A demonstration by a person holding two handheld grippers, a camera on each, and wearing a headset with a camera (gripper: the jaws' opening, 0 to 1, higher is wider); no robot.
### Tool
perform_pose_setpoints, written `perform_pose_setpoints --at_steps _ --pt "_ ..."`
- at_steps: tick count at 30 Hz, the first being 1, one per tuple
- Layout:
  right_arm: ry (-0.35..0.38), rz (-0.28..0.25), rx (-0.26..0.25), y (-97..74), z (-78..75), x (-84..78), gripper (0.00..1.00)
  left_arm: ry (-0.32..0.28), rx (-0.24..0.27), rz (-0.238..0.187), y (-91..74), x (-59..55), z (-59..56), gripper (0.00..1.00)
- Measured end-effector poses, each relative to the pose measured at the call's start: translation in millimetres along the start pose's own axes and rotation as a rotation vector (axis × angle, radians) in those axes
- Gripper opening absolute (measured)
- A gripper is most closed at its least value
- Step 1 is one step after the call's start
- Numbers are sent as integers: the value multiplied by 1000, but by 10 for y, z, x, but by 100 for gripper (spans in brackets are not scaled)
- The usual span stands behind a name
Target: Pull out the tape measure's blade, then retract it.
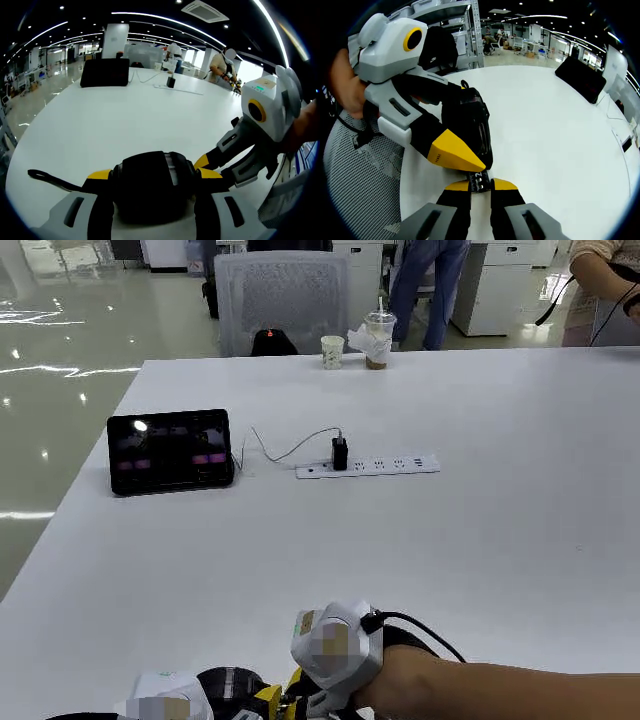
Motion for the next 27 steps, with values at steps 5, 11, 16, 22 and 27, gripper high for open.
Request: perform_pose_setpoints --at_steps 5,11,16,22,27 --pt "-1 -2 0 39 9 40 11 -1 1 -1 0 -1 1 60" --pt "-1 -3 3 45 19 50 11 -1 1 0 -1 -3 4 60" --pt "8 -8 -3 38 18 43 12 -1 1 0 1 -1 2 60" --pt "15 -7 -14 38 15 39 12 1 2 0 5 -1 0 61" --pt "20 -9 -23 32 13 36 13 3 4 -5 6 6 -5 62"
Point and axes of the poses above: the centre of the closed fingertips' face, and the gripper's own axes: y roughly forward along the fingers, z roughly to its left, x roughly out of its top, the point moved 3 cm from there along -y, roughly backward along the fingers, and after that the axes turned 3 degrees about x, right-handed, at the moved point
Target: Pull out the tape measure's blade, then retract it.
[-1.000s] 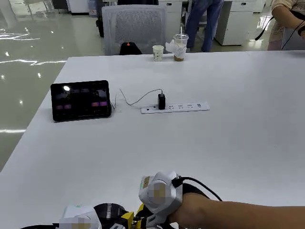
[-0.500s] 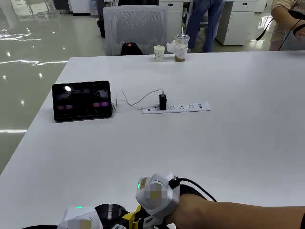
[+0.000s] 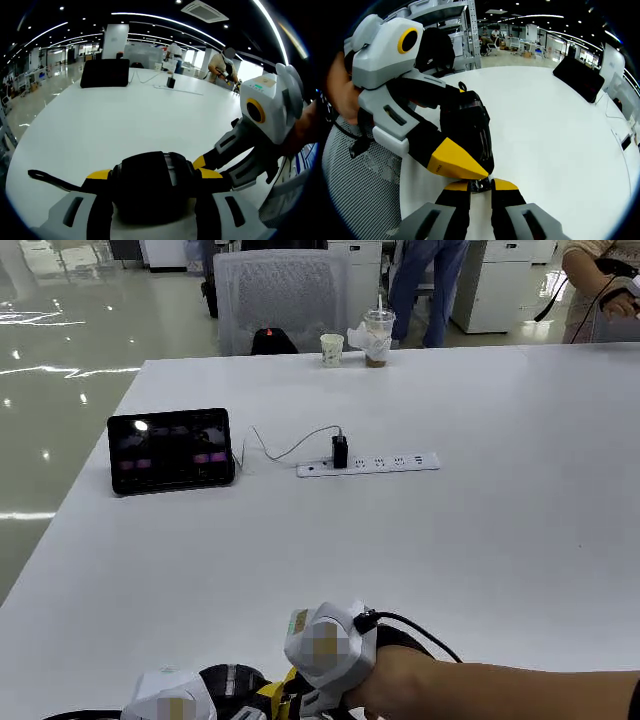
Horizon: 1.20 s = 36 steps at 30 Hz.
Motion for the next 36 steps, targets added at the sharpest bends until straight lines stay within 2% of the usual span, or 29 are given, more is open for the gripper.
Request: perform_pose_setpoints --at_steps 3,6,9,12,15,18,21,22,25,28,32,36 --pt "10 -9 -8 -7 5 -4 13 0 3 0 -3 2 -2 63" --pt "42 -19 -11 -20 15 -11 14 -9 -8 25 6 10 6 63" --pt "36 -12 -30 -61 -2 -48 17 -10 -14 43 7 11 6 63" --pt "41 -18 -32 -123 9 -88 19 -21 -30 59 -6 13 5 62" --pt "36 -30 -42 -213 24 -122 21 -23 -54 67 -32 62 17 61" --pt "44 -55 -60 -358 20 -175 22 57 -106 40 -66 192 22 64" --pt "59 -88 -82 -528 8 -212 24 86 -158 66 -104 252 56 72" --pt "67 -95 -87 -578 5 -228 24 96 -161 68 -111 275 82 74" --pt "79 -119 -112 -782 -6 -314 27 138 -211 81 -159 328 145 77" --pt "87 -128 -136 -967 -11 -422 28 142 -255 99 -188 335 202 82" --pt "108 -140 -176 -1205 -22 -590 33 169 -301 125 -251 280 270 98" --pt "167 -163 -209 -1446 13 -786 38 239 -363 149 -364 208 304 99"
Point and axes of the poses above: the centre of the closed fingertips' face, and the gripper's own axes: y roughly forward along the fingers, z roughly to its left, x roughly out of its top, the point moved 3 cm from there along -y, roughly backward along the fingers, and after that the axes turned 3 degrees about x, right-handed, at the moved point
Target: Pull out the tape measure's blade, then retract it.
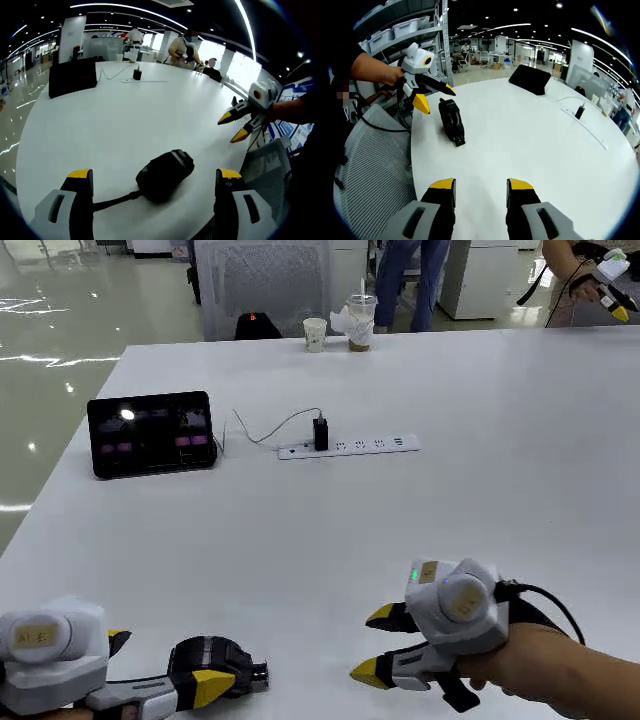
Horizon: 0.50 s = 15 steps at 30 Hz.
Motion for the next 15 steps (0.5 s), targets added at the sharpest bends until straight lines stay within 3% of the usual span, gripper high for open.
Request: perform_pose_setpoints --at_steps 2,4,7,15 --pt "15 1 -15 -109 -28 -101 42 33 -37 52 -60 -77 -44 99" --pt "28 1 -23 -199 -42 -174 45 80 -61 37 -86 -75 -42 99" --pt "29 3 -45 -379 -69 -298 49 149 -39 46 -175 -87 -20 99" --pt "92 -12 -99 -753 -185 -566 60 120 -37 39 -326 -147 88 99"
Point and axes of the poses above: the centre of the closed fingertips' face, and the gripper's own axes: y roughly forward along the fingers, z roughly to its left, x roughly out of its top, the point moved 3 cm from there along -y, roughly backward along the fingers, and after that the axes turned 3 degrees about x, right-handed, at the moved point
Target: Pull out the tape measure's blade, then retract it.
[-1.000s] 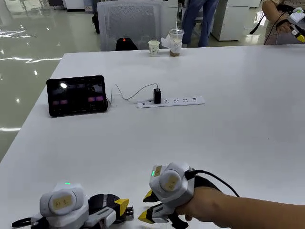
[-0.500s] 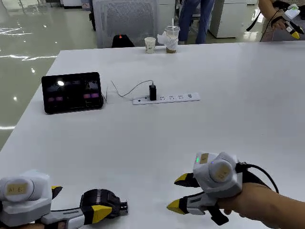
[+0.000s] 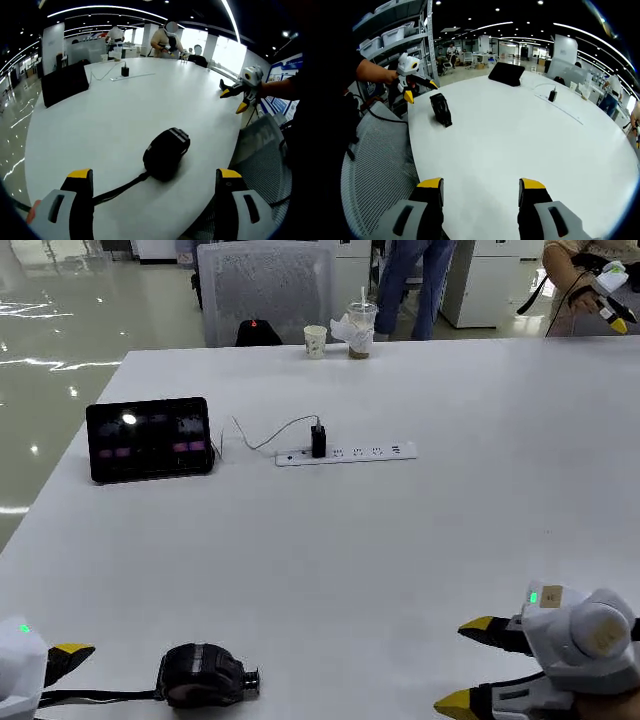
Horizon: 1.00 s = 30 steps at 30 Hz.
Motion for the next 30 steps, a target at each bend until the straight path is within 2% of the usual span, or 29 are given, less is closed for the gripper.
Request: perform_pose_setpoints --at_steps 2,6,11,16,20,25,30 --pt "19 -2 -7 -61 -45 -86 64 -16 -1 11 -15 -41 2 99" --pt "48 -9 -28 -151 -114 -248 69 -9 0 33 -27 -125 0 99" --pt "51 6 -53 -251 -154 -443 77 -5 -1 38 -57 -192 18 99" --pt "93 4 -79 -372 -201 -573 85 -27 2 35 -106 -216 48 99" --pt "117 -6 -91 -442 -238 -621 91 -9 16 44 -127 -229 97 99" --pt "99 -5 -89 -460 -295 -633 96 39 20 55 -134 -231 127 99" --pt "87 2 -78 -483 -281 -621 99 46 16 62 -133 -218 124 99"
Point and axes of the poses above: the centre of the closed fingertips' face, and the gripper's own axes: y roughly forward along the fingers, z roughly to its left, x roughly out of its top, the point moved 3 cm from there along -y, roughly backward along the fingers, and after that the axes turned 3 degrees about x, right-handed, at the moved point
